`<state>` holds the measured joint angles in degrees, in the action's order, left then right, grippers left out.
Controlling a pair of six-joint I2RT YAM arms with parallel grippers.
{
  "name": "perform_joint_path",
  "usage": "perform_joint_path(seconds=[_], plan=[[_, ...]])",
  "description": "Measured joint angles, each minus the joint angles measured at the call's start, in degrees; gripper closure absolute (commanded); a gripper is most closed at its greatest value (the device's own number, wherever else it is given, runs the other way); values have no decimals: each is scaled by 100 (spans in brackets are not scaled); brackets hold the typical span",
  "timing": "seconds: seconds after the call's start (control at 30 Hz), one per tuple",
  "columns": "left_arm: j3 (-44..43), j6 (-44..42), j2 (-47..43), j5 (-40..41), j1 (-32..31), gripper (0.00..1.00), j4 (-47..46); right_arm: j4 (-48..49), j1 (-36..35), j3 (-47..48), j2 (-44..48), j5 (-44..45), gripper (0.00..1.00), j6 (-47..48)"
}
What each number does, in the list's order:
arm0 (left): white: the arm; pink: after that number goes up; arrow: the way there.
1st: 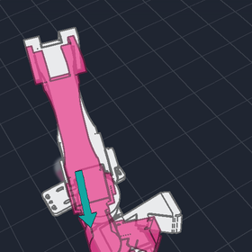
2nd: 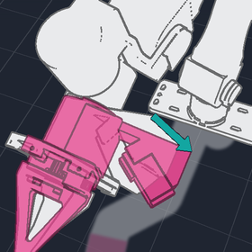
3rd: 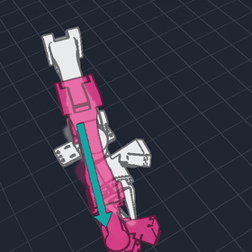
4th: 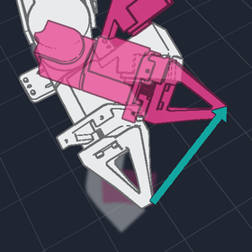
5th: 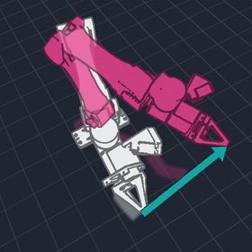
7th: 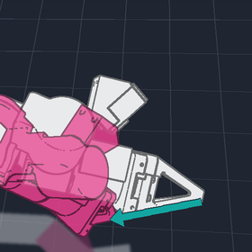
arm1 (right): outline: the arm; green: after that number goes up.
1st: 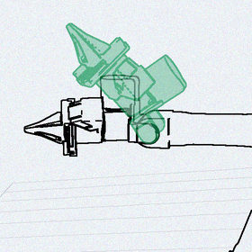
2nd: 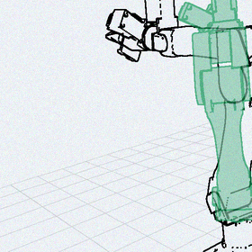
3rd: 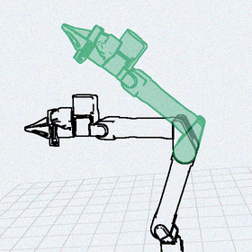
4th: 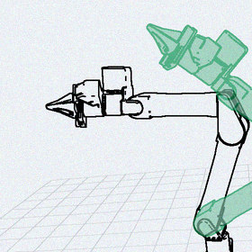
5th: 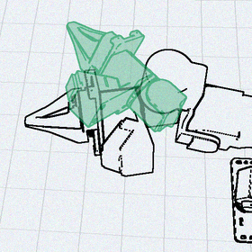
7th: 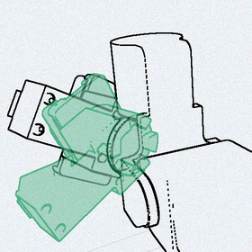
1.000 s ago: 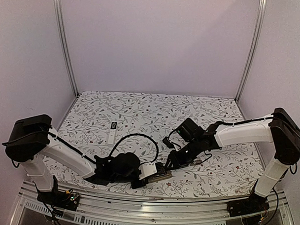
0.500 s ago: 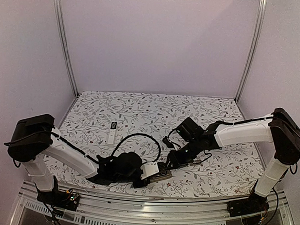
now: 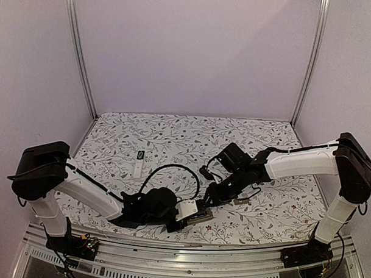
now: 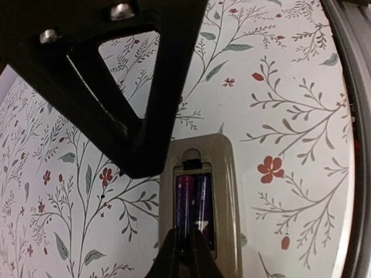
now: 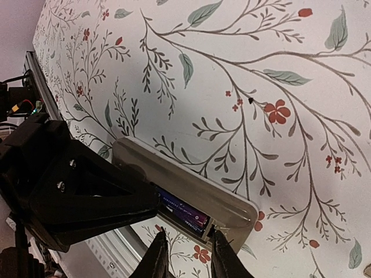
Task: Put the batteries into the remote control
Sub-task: Press the battery in the battery compartment.
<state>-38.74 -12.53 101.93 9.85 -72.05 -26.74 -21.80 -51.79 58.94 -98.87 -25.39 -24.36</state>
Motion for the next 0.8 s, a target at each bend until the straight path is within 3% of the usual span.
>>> perform_joint_path(seconds=[0.2,0.57,0.8], plan=[[42,48,-118,-42,7,92,37,-92,7,149,0,85,76,144],[398,251,-826,-35,87,92,-98,-149,4,271,-223,-13,99,85],[369,199,-527,83,98,92,-81,-127,2,302,-592,-238,100,-76]])
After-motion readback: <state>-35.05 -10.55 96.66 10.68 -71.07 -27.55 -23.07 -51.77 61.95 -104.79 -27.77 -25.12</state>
